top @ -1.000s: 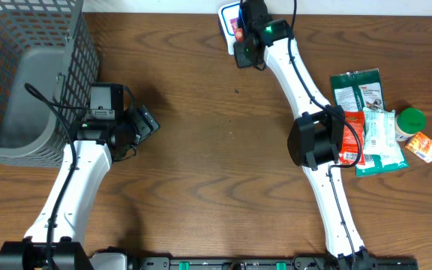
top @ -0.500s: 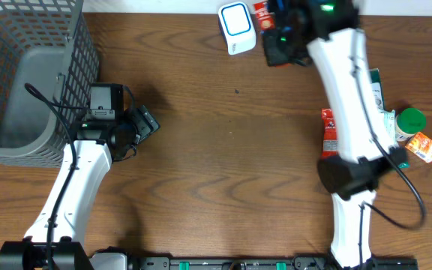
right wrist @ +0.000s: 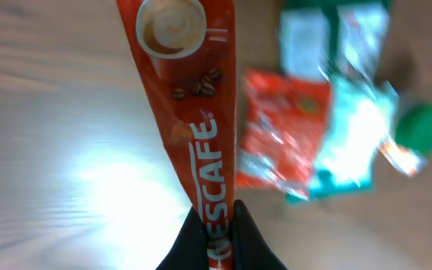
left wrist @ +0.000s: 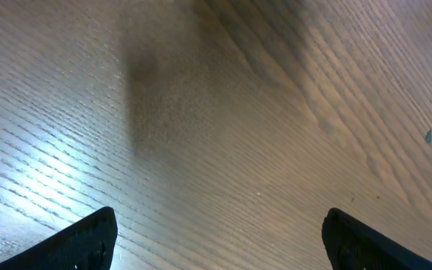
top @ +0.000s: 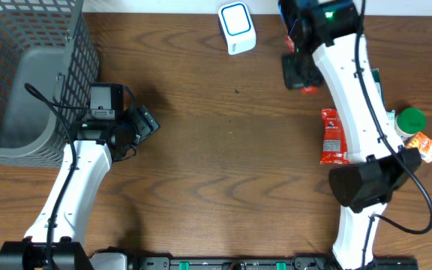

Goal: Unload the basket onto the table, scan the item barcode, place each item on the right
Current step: 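Carry the stick pack right and lower it onto the scanned items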

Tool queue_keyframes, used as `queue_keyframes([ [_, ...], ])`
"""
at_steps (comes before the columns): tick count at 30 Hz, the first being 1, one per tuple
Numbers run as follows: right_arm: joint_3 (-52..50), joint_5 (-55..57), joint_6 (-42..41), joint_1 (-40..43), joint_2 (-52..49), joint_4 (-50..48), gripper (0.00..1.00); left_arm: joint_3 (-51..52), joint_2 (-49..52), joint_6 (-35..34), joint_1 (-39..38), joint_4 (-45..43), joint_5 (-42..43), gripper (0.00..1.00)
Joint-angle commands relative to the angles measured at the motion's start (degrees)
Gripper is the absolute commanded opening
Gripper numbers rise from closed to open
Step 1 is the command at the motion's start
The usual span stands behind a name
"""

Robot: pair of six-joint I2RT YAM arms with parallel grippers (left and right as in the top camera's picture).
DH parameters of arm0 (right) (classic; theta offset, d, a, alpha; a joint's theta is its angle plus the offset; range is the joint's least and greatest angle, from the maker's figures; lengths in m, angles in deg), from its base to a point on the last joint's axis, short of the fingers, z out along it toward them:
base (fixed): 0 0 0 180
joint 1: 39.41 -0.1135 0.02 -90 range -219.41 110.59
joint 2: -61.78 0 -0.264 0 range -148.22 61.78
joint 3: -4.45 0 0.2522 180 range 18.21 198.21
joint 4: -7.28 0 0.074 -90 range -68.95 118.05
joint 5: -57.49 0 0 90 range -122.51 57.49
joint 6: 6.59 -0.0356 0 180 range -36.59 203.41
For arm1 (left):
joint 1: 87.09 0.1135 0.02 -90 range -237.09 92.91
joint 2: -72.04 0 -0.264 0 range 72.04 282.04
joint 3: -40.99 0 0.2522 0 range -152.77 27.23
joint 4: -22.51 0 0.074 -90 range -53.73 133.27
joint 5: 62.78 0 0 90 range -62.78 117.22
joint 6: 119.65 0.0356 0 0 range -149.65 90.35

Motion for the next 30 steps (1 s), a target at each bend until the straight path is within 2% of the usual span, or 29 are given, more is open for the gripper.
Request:
queue_keyframes([
  [1, -10.1, 15.5, -9.9, 2.1, 6.3, 0.2, 0.01, -0.4, -0.1, 0.1, 0.5, 0.2, -0.6, 0.88],
  [7, -27.6, 32.2, -23.2, 5.6, 9.0, 0.0, 0.01, -0.4, -0.1, 0.1, 0.5, 0.2, -0.6, 0.88],
  [14, -44.9, 44.7, -23.6, 10.2, 8.9, -15.9, 0.01, -0.4, -0.1, 0.1, 0.5, 0.2, -0.6, 0.88],
  [16, -49.0, 47.0, -20.2, 11.4, 8.9, -21.8, 0.01, -0.4, -0.1, 0.1, 0.5, 0.2, -0.6, 0.88],
  [19, -54.1, 47.4, -10.3, 13.0, 8.9, -32.7, 0.01, -0.4, -0.1, 0.1, 0.5, 0.2, -0.6, 0.88],
  [24, -57.8, 38.6, 5.0, 13.7, 8.9, -46.4, 0.02, -0.4, -0.1, 0.1, 0.5, 0.2, -0.6, 0.88],
  [26, -58.0, 35.3, 8.0, 13.7, 8.9, -48.2, 0.06, -0.4, -0.1, 0.1, 0.5, 0.2, -0.6, 0.88],
  [28, -58.0, 33.4, 8.3, 13.7, 8.9, -48.7, 0.31, -0.4, -0.1, 0.1, 0.5, 0.2, -0.6, 0.88],
  [30, -58.0, 33.3, 8.3, 13.7, 8.9, -48.6, 0.45, -0.4, -0.1, 0.1, 0.5, 0.2, -0.6, 0.88],
])
